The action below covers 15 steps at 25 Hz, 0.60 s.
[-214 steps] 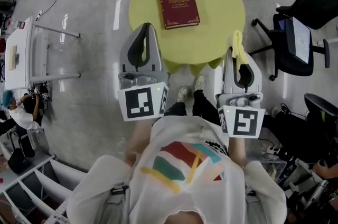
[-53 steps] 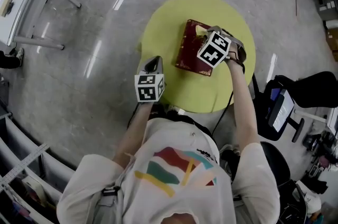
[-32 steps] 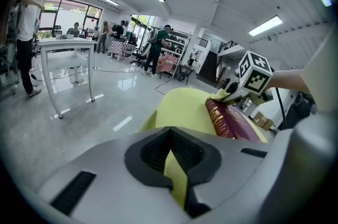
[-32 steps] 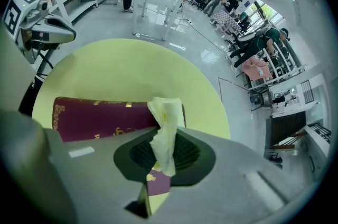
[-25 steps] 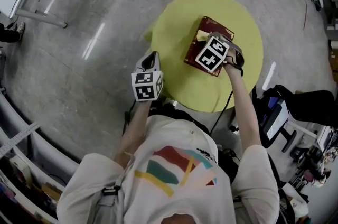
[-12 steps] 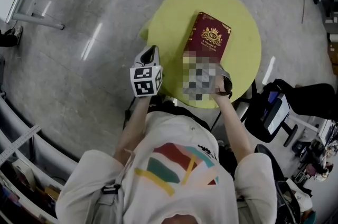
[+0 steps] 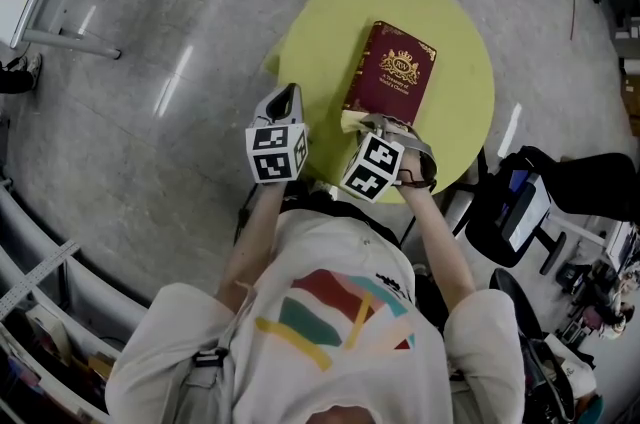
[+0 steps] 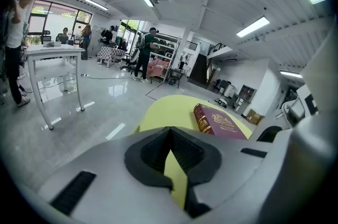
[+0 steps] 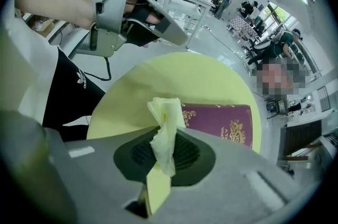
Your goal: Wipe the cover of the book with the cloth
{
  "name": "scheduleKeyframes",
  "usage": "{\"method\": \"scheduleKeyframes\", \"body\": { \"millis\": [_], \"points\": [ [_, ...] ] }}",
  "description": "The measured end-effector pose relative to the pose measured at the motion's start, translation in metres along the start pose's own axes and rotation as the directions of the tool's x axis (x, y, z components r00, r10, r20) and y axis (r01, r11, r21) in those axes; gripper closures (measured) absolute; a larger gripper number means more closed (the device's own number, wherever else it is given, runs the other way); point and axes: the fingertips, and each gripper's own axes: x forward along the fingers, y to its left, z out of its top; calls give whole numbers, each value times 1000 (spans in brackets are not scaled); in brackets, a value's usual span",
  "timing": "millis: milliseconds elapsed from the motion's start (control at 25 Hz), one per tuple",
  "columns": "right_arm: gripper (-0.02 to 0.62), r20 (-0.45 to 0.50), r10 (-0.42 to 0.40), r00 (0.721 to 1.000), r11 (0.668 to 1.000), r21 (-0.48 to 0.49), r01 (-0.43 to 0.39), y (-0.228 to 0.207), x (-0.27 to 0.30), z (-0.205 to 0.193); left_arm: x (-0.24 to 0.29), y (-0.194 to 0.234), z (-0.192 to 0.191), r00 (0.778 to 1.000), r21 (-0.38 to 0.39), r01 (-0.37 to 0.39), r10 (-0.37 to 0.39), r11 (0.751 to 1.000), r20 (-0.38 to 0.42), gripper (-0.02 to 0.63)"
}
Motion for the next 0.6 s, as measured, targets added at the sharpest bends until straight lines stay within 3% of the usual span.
{"method": "scheduleKeyframes", "body": {
  "millis": [280, 440, 600],
  "points": [
    [568, 52, -47, 998, 996, 82, 42, -29, -13, 13, -5, -6, 34, 997, -51, 45, -42, 998, 59, 592],
    [568, 104, -155, 982, 979, 153, 138, -71, -35, 23, -11, -23, 77, 987, 5, 87, -87, 996, 133, 592],
    [568, 187, -292, 938, 932, 275, 235, -113, -81, 29, -20, -51, 119, 972, 46, 133, -139, 990, 190, 592]
  ]
}}
